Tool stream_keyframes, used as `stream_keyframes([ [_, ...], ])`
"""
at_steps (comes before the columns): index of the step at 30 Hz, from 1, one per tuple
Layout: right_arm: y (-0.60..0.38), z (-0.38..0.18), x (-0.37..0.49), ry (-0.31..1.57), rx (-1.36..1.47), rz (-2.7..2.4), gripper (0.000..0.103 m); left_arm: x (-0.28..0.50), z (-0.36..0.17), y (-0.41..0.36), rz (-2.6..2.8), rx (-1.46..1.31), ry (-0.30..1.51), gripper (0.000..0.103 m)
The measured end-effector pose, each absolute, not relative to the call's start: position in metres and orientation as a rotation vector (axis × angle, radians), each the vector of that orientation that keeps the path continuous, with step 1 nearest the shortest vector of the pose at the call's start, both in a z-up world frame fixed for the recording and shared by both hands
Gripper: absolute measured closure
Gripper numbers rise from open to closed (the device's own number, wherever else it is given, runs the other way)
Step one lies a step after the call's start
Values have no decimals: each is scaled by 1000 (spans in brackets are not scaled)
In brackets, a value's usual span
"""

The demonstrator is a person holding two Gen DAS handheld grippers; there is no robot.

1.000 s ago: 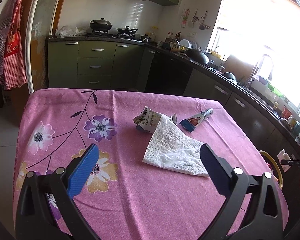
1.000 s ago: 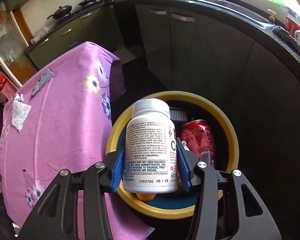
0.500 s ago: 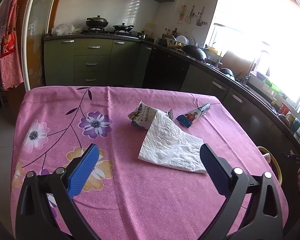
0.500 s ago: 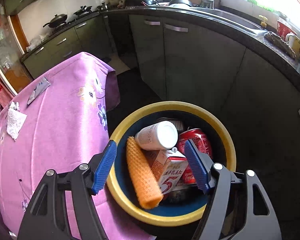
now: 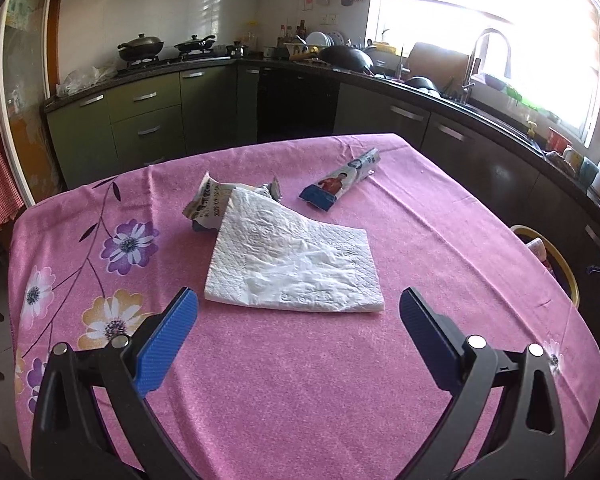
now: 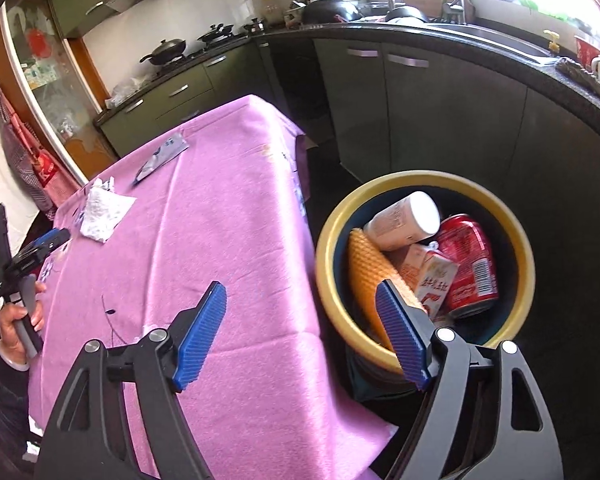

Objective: Collect trash
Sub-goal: 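Lower the left gripper onto the white tissue and pinch it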

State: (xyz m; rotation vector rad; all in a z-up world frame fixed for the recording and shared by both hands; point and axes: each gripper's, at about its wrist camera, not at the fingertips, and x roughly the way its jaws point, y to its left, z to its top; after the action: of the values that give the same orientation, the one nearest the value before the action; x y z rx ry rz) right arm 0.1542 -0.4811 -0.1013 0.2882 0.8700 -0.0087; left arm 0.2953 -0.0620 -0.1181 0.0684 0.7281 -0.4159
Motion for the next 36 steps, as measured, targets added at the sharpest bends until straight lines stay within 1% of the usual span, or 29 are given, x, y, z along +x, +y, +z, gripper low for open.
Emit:
stream_keyframes([
  [7,-474,-109,161,869,309,59,27,334,-132,-94,-399,135,836,7],
  [15,-480,-118,164,861,364,94,27,355,-147,-100,-343,156,922,7],
  [21,-484,-123,164,864,393,104,27,356,-153,-103,-343,188,933,6],
  [24,-484,-125,164,868,399,106,26,356,-151,-103,-341,184,933,8],
  [26,-484,-125,163,867,405,108,26,354,-149,-105,-349,185,925,16],
  [28,-485,-125,161,867,411,107,26,352,-146,-108,-358,190,916,29],
  [29,-485,-126,161,868,415,110,26,351,-145,-110,-361,192,916,32],
  [31,-485,-126,159,868,418,115,26,350,-143,-113,-367,193,914,42],
  [32,-485,-126,159,867,418,116,26,350,-143,-115,-372,194,911,45],
  [34,-484,-126,158,866,419,117,26,350,-142,-118,-378,195,907,57],
  [35,-484,-127,158,865,420,117,26,350,-141,-118,-381,195,907,60],
  [36,-485,-127,158,864,421,117,26,349,-141,-118,-382,192,906,69],
])
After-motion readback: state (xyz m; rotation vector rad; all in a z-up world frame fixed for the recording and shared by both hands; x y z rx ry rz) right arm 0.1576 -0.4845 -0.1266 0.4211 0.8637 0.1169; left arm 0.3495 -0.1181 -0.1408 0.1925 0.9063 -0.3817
